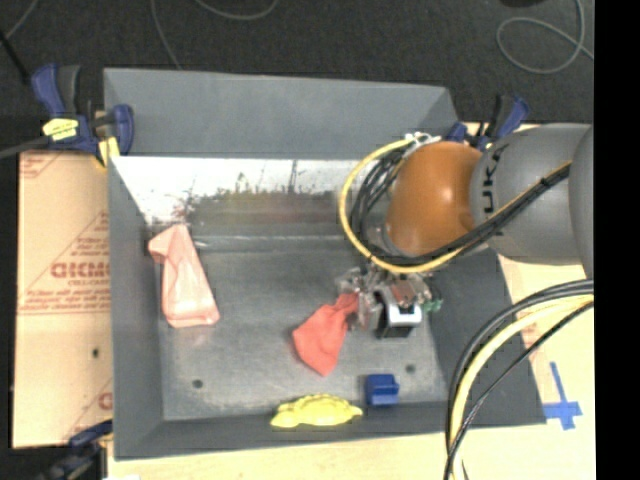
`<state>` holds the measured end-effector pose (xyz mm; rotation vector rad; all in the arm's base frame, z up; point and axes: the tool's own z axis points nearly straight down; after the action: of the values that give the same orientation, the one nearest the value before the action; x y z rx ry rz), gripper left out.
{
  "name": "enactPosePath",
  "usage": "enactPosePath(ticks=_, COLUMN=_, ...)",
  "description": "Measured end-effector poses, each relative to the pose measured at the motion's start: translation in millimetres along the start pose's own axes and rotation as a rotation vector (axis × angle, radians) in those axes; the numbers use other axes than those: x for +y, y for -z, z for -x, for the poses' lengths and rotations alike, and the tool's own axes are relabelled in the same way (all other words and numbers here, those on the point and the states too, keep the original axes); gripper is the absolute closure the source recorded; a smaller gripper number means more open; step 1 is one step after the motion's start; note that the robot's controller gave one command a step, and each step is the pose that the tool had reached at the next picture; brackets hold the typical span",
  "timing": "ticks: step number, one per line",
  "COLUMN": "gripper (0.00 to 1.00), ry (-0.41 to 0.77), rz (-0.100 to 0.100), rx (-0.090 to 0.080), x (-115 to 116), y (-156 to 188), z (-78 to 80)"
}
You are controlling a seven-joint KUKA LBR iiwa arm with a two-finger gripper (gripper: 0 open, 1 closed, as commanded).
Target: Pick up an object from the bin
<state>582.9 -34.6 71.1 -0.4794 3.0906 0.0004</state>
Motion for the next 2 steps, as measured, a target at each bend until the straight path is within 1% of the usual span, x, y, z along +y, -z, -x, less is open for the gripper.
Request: enactPosePath(ticks=2, gripper=1.00, ry=-0.001, rz=0.000, rx=0.000, x=0.0, y=0.0, z=0.0)
